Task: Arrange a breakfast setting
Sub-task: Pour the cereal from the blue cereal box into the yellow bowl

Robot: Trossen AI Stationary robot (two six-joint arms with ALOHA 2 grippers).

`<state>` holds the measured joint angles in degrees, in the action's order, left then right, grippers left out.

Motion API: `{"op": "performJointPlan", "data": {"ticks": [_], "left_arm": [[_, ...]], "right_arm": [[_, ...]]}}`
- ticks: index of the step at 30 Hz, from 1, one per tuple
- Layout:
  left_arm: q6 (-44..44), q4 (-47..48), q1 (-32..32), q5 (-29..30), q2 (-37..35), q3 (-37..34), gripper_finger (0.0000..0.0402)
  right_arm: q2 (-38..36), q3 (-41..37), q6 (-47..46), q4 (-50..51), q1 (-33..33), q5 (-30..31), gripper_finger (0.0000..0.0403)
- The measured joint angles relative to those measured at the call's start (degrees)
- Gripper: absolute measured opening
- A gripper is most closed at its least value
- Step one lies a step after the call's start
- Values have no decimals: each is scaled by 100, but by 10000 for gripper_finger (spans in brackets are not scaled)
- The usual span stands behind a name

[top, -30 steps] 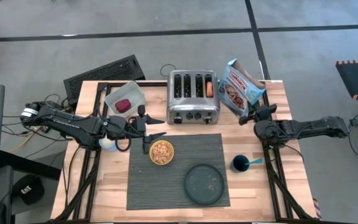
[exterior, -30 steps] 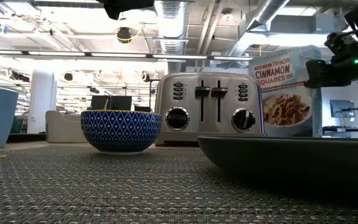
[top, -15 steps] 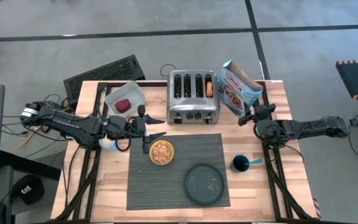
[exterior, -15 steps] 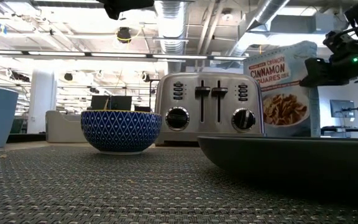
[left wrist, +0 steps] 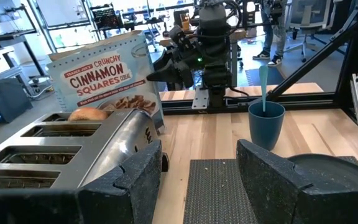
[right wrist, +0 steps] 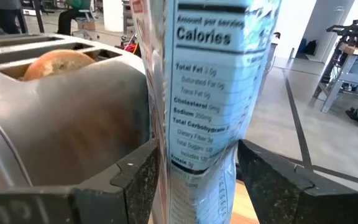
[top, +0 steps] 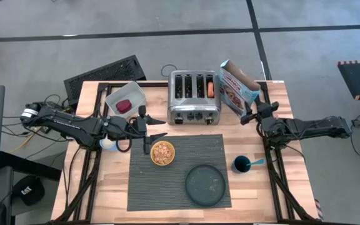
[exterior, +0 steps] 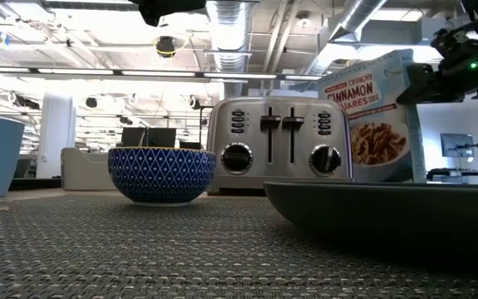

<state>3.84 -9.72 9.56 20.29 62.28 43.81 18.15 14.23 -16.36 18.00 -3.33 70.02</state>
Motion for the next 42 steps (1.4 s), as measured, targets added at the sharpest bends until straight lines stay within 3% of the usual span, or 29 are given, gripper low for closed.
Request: {"op": "performJointPlan", "data": {"ticks": [7, 12, 21, 31, 42], "left_arm": [[2, 38, 0, 0, 0, 0, 195], [33, 39, 0, -52, 0, 0, 195], [25, 144, -1, -53, -1, 0, 195], [-7, 295, -2, -52, -2, -2, 195], [-4, 297, 0, -98, -2, -2, 195]], "right_arm": [[0, 30, 55, -4, 0, -83, 244], [0, 38, 149, -24, -7, -694, 244], [-22, 41, 323, -6, 0, -586, 244], [-22, 55, 141, -12, -2, -986, 267], [-17, 986, 122, 509, -9, -1159, 276]]}}
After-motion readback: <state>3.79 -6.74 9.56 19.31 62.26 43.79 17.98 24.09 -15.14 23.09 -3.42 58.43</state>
